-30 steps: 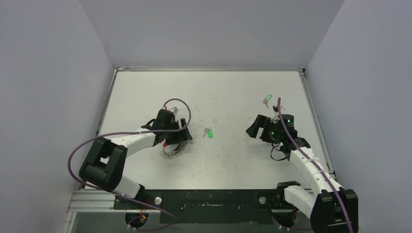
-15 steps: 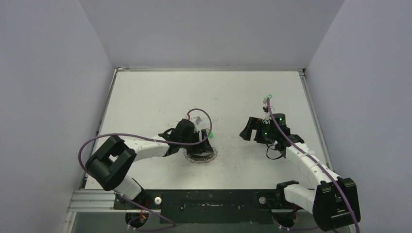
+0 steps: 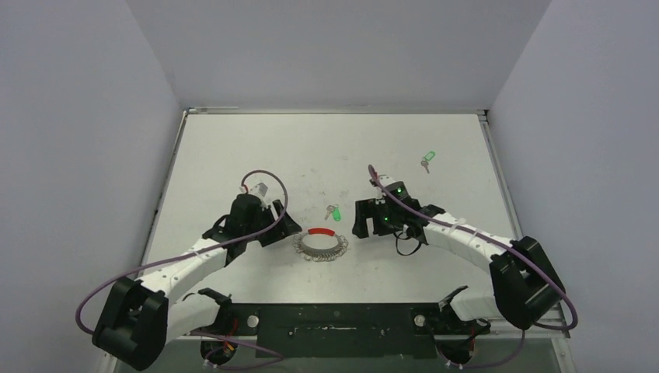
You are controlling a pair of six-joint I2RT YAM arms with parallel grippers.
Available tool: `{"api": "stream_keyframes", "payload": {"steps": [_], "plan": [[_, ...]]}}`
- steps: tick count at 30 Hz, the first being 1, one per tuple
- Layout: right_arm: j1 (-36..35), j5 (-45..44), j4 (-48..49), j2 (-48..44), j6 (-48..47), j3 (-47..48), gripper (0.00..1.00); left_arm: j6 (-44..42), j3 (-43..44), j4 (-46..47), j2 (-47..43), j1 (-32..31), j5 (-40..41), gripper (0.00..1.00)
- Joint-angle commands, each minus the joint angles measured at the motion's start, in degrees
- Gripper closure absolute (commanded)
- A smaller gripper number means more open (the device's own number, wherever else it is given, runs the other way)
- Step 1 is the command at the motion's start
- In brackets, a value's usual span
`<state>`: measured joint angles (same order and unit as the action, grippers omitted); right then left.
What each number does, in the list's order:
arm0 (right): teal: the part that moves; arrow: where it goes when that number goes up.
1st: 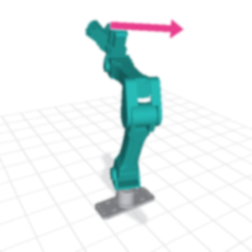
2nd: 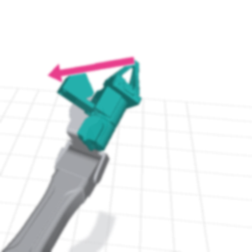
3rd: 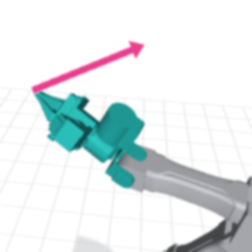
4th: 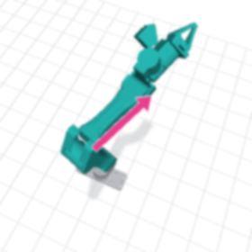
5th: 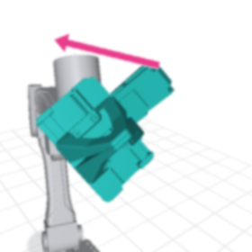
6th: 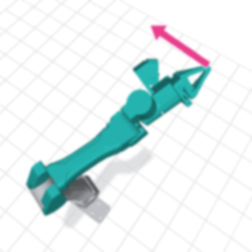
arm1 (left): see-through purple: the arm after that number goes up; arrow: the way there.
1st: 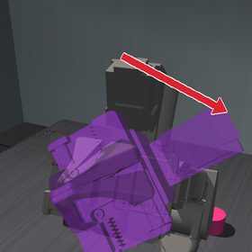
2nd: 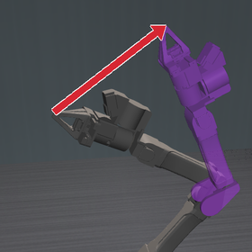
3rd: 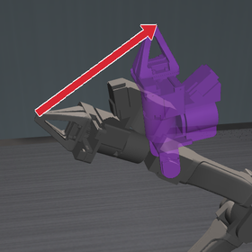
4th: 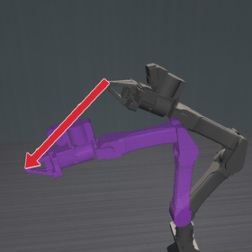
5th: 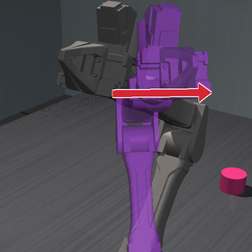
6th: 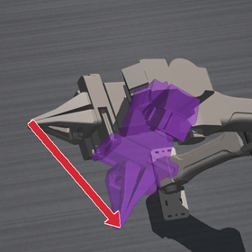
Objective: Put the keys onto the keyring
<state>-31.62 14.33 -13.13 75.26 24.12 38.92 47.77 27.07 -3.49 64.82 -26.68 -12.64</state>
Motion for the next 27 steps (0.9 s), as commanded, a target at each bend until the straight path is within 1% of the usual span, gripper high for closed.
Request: {"api": "stream_keyframes", "payload": {"steps": [1, 6, 8, 11, 14, 17, 18, 21, 27], "plan": [[-5.91, -3.82, 3.22, 5.27, -0.63, 3.63, 0.08, -0.45, -2.34, -8.67, -4.90, 2.51, 1.79, 0.37], [-10.94, -4.29, 5.33, 10.94, 0.72, 5.99, 0.12, 1.55, -6.83, -5.74, -6.30, 3.03, -0.35, 0.39], [-12.29, -4.06, 6.65, 12.27, 1.44, 6.36, 0.13, 1.86, -7.73, -4.06, -5.51, 3.03, -1.11, 0.40], [-14.10, -3.17, 8.05, 14.03, 2.13, 6.97, 0.17, 1.89, -8.02, -0.98, -2.85, 3.08, -2.62, 0.42], [-15.98, -2.62, 8.64, 15.23, 2.66, 7.16, 0.24, 1.51, -7.25, 1.09, -0.07, 3.03, -3.05, 0.43], [-16.99, -2.46, 8.81, 15.54, 3.16, 6.46, 0.34, 0.69, -5.67, 2.67, 3.24, 3.03, -3.00, 0.44], [-17.33, -2.46, 8.94, 15.53, 3.44, 5.92, 0.35, 0.42, -4.92, 2.69, 4.59, 3.03, -3.11, 0.44], [-18.05, -1.91, 9.53, 14.72, 4.42, 3.89, 0.42, -0.28, -2.88, 6.65, 8.83, 2.95, -3.92, 0.46], [-20.38, 0.26, 13.45, 12.30, 8.74, -1.54, 0.44, -0.33, 0.31, 13.91, 18.01, 2.49, -7.87, 0.49]]}}
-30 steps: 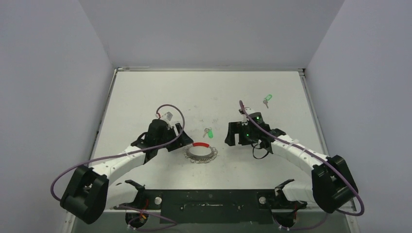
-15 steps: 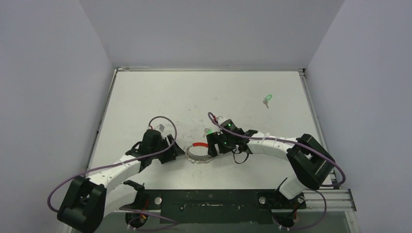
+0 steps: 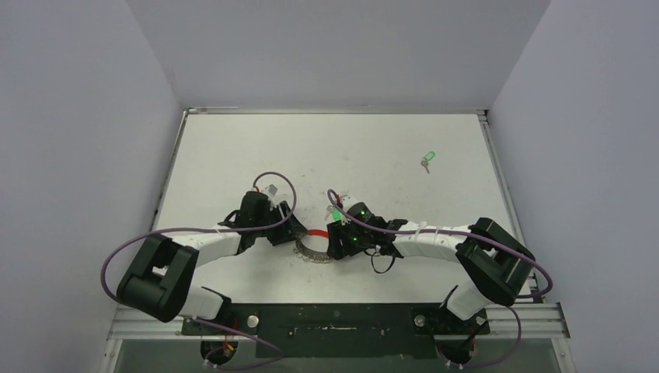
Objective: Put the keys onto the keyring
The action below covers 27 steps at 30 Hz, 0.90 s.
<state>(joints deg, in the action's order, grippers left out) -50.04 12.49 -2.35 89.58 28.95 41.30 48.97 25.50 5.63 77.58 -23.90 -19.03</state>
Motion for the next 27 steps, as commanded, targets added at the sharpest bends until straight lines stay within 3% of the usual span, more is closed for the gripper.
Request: {"api": "stream_keyframes", "payload": {"steps": [1, 8, 13, 21, 27], "plan": [[-2.36, 2.43, 4.14, -2.24, 4.89, -4.89, 0.44, -1.47, 2.40, 5.79, 6.62, -0.50, -2.01, 0.49], [-4.53, 4.53, 8.09, -4.58, 9.28, -7.81, 0.42, -2.84, 7.45, 8.01, 14.11, -2.01, -5.12, 0.50], [-4.26, 0.40, 3.65, -10.70, 8.10, -7.34, 0.31, -5.43, 9.86, 3.88, 13.67, -1.94, -4.23, 0.50], [1.45, -3.63, -3.26, -13.77, 2.93, -3.55, 0.24, -10.50, 8.60, -7.97, 3.18, -1.94, 3.86, 0.46], [3.44, -0.35, -0.62, -5.58, 1.11, -1.58, 0.32, -9.88, 2.82, -12.14, -8.88, -1.92, 8.89, 0.45]]}}
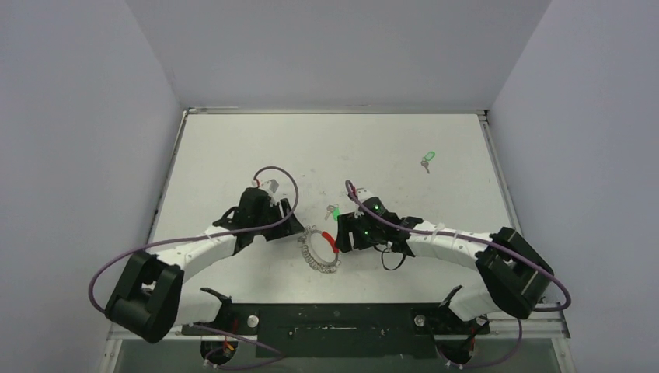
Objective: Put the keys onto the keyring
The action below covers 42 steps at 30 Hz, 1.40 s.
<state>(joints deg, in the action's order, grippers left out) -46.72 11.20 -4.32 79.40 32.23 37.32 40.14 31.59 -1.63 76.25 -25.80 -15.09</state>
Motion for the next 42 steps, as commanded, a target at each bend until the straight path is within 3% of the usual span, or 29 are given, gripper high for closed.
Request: {"api": "stream_keyframes", "payload": {"steps": [1, 6, 13, 17, 20, 22, 29, 33, 36, 39, 42], "plan": [[-0.12, 1.01, 1.80, 6.12, -2.33, 2.79, 0.34, -0.60, -4.48, -5.04, -9.64, 0.01, 5.38, 0.45], [-3.68, -3.36, 0.36, 11.59, -4.84, 6.53, 0.42, 2.35, -10.34, -5.46, -19.97, 0.02, 6.78, 0.45], [-9.95, -18.04, -9.61, 16.29, -10.02, 14.48, 0.48, 3.26, -13.57, -5.86, -28.12, 0.14, 8.32, 0.44], [-13.70, -27.53, -15.08, 18.25, -12.24, 17.52, 0.51, 2.29, -13.17, -6.35, -28.71, 0.23, 8.95, 0.44], [-15.63, -32.36, -18.44, 19.67, -11.59, 18.47, 0.62, 1.67, -12.76, -6.46, -27.91, 0.29, 9.16, 0.43], [-16.44, -33.68, -20.13, 19.85, -10.21, 18.19, 0.71, 1.41, -12.41, -6.46, -27.15, 0.31, 9.21, 0.43], [-17.77, -33.30, -23.84, 16.18, -2.70, 14.49, 0.78, 0.56, -11.39, -6.21, -25.09, 0.40, 9.14, 0.42], [-18.48, -29.21, -23.19, 13.61, 1.40, 12.26, 0.73, 0.51, -11.45, -5.21, -24.18, 0.48, 8.74, 0.41], [-18.46, -25.50, -21.64, 12.38, 3.92, 10.97, 0.63, 0.77, -11.55, -4.61, -23.34, 0.49, 8.30, 0.40], [-18.43, -22.89, -20.20, 12.00, 5.67, 10.65, 0.45, 0.98, -11.64, -4.33, -22.75, 0.49, 7.68, 0.38], [-18.44, -19.73, -17.29, 11.44, 6.70, 9.76, 0.39, 1.08, -11.80, -4.28, -22.68, 0.49, 7.35, 0.36]]}}
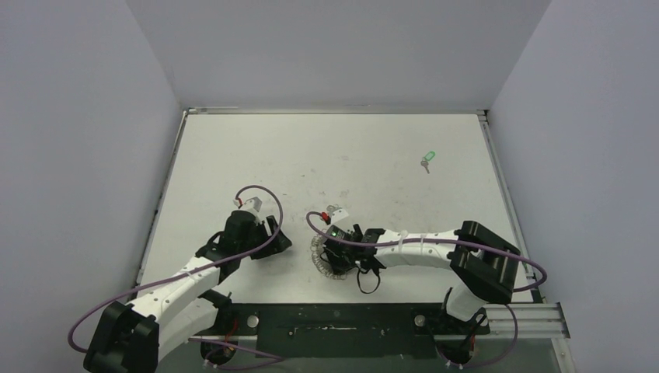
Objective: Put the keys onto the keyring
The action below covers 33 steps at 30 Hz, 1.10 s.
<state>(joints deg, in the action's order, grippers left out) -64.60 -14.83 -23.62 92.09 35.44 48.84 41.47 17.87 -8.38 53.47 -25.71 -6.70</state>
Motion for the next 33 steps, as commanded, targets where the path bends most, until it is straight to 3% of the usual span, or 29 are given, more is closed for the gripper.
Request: {"api": "stream_keyframes", "payload": {"steps": [1, 11, 14, 19, 29, 33], "plan": [[-0.54, 7.62, 3.27, -1.40, 3.76, -2.15, 0.38, -0.25, 1.91, 2.36, 0.06, 0.40, -1.11, 0.35], [0.86, 11.40, 10.04, -5.05, 2.01, -3.90, 0.36, 0.15, 0.88, 1.76, -0.77, 0.56, -0.94, 0.26], [2.41, 11.95, 11.45, -8.67, -3.23, -4.00, 0.25, 1.10, 0.51, 1.62, -0.71, 0.79, -0.90, 0.17], [6.45, 13.64, 15.36, -12.86, -12.19, -3.80, 0.21, 2.10, 0.11, 1.87, -1.62, 1.10, -1.55, 0.07], [8.89, 22.08, 28.76, -11.41, -34.02, -4.52, 0.23, 2.55, 0.07, 1.58, -3.14, 1.37, -3.31, 0.08], [9.09, 22.91, 28.25, -7.95, -34.22, -0.80, 0.24, 3.10, -0.40, 1.57, -3.70, 1.42, -3.39, 0.10]]}}
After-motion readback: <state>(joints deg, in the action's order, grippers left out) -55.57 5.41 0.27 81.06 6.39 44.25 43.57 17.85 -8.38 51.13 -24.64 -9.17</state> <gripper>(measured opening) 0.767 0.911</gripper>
